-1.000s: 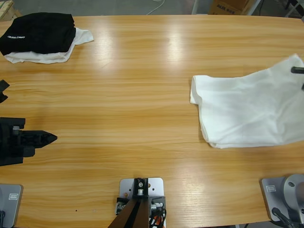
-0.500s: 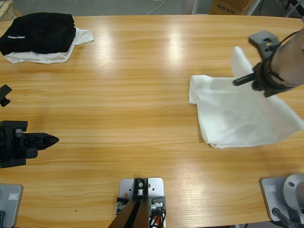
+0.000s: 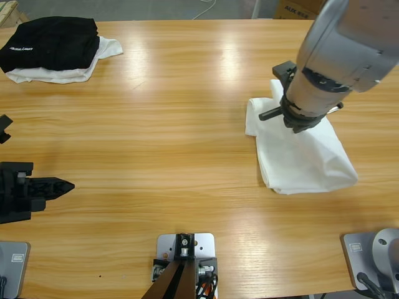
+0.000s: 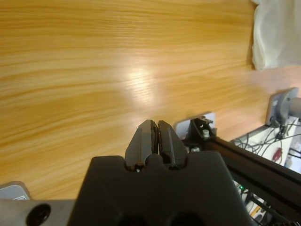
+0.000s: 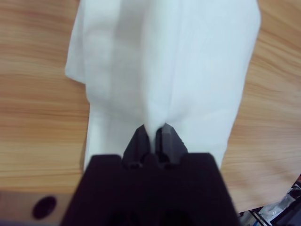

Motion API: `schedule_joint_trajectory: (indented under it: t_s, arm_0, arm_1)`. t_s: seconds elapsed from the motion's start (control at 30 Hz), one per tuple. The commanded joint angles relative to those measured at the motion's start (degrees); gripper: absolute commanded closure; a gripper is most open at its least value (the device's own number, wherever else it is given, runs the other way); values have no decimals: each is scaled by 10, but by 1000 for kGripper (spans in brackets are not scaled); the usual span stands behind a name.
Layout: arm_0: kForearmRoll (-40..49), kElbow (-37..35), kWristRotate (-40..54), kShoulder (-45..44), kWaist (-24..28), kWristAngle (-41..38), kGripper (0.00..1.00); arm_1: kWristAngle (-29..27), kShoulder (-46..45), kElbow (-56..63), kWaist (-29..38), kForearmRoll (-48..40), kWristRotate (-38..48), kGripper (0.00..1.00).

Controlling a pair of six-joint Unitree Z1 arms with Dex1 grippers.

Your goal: Fold clothes

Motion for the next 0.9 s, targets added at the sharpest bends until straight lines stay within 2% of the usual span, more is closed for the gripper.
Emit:
schedule_joint_trajectory:
  t_s: [0.03, 0.57, 0.9]
  arm_0:
    - [-8, 27, -11, -10, -4, -4, 1000]
    - [-20, 29, -12, 1, -4, -5, 1000]
    - [-20, 29, -13, 2, -4, -5, 1000]
  arm_1:
    - [15, 37, -6, 16, -23, -1, 1000]
    - [-30, -56, -10, 59, -30, 15, 1000]
    - [21, -26, -13, 110, -54, 22, 1000]
